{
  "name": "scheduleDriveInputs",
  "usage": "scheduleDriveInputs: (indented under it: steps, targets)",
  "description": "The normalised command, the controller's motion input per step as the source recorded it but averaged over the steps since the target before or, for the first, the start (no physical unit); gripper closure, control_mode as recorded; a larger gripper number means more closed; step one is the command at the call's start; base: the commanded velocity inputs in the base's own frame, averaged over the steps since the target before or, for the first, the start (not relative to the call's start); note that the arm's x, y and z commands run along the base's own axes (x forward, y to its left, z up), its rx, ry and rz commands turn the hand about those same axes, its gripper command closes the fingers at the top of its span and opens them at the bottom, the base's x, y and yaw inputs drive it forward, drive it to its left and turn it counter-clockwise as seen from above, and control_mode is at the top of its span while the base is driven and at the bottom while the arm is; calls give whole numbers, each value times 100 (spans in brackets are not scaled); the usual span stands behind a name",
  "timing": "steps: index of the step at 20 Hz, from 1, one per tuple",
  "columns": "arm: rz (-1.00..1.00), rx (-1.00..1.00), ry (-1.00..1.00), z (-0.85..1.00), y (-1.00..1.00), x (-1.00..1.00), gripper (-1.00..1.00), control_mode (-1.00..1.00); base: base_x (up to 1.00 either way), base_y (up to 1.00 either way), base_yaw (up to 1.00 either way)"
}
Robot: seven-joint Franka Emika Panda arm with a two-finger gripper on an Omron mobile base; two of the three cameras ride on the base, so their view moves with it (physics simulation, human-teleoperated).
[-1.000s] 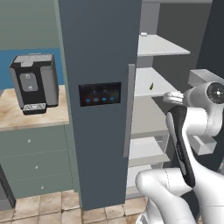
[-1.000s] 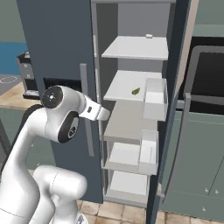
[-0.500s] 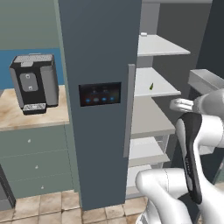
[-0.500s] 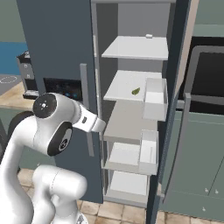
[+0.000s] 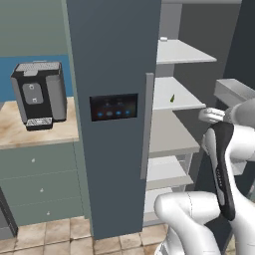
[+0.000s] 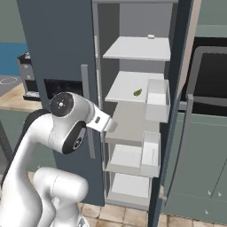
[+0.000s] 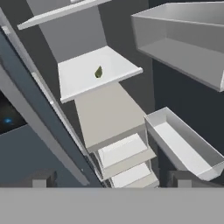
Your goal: Take the lemon wedge from the fridge and place it on the plate with fish on the dining counter.
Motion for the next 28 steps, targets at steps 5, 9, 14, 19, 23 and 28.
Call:
scheduleDriveInputs:
  steps: [5, 9, 14, 19, 23, 28]
  targets:
    - [-9, 0, 5, 0, -23, 80, -100, -100, 0, 0, 0]
    - [-1, -3, 0, 0, 30, -51, -100, -100, 0, 0, 0]
    - [0, 0, 0, 1, 2, -1, -100, -100, 0, 0, 0]
    - [0, 0, 0, 0, 0, 0, -100, -100, 0, 0, 0]
    - [0, 0, 0, 0, 0, 3, -100, -100, 0, 0, 0]
    - [0, 0, 0, -8, -27, 1, -100, 100, 6, -3, 0]
